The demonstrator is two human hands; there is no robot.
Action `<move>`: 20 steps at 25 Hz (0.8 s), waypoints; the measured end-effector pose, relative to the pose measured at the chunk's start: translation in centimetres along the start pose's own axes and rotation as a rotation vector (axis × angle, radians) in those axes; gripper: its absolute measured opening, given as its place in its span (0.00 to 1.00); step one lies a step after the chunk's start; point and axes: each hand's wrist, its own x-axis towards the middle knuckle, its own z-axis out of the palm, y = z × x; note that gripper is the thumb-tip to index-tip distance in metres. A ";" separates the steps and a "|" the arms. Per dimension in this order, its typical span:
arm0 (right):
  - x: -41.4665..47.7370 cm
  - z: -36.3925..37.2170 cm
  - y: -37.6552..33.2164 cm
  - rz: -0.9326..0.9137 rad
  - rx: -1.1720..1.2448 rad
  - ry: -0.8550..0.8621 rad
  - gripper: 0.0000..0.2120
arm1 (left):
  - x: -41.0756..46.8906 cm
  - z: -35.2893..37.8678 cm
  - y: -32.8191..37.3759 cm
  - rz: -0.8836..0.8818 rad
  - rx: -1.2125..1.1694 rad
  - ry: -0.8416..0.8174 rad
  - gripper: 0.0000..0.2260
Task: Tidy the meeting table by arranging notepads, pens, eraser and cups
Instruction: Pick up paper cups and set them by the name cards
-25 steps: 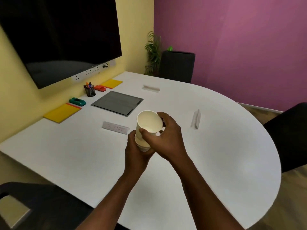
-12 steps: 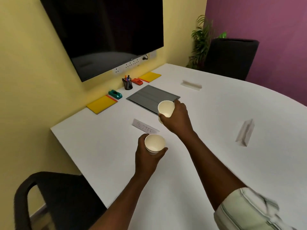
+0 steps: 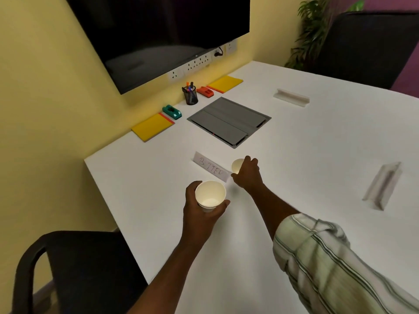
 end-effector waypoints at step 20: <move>0.6 5.2 2.6 0.112 -0.051 0.008 0.53 | 2.5 -1.6 -1.7 -0.026 -0.026 -0.050 0.36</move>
